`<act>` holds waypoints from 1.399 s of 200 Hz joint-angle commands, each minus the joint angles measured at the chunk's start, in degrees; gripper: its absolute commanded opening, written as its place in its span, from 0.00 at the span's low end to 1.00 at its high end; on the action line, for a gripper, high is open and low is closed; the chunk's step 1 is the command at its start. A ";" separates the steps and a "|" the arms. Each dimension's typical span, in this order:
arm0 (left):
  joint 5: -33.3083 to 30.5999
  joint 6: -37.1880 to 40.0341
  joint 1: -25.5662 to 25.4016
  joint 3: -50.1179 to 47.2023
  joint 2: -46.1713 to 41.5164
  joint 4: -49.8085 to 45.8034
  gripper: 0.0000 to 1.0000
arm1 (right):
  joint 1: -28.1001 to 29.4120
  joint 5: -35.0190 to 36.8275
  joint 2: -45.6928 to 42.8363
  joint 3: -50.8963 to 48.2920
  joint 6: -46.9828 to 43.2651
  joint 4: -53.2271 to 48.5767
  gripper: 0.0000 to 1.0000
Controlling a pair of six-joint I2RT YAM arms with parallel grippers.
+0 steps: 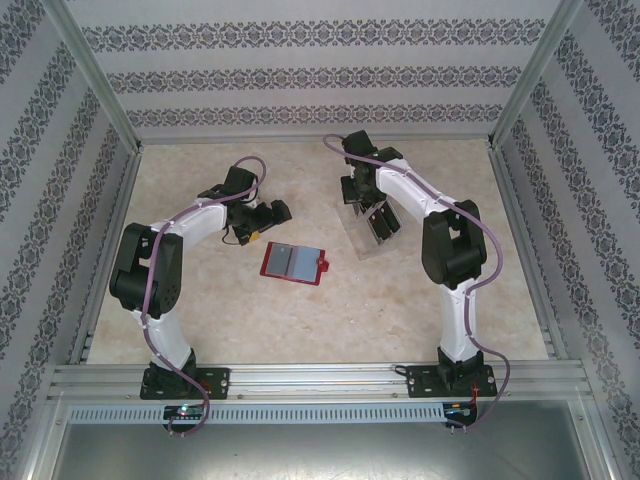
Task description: Put the credit cards into the card holder
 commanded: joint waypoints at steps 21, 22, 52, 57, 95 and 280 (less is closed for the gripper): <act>-0.23 -0.61 -0.80 1.44 -1.03 0.19 1.00 | -0.37 -0.66 0.26 -0.70 0.53 -0.60 0.10; -0.27 -0.61 -0.83 1.43 -1.03 0.17 1.00 | -0.37 -0.70 0.27 -0.75 0.53 -0.52 0.10; -0.41 -0.60 -0.88 1.48 -1.22 0.10 1.00 | -0.37 -0.71 0.37 -1.26 0.66 -0.24 0.17; -0.39 -0.58 -0.90 1.50 -1.22 0.11 1.00 | -0.37 -0.70 0.36 -1.28 0.62 -0.23 0.17; -0.50 -0.56 -0.94 1.55 -1.22 0.24 1.00 | -0.37 -0.75 0.88 -1.01 0.54 -0.36 0.17; -0.95 -0.24 -0.90 1.59 -1.44 -0.11 1.00 | 0.16 -1.31 1.96 0.55 0.79 -1.12 0.00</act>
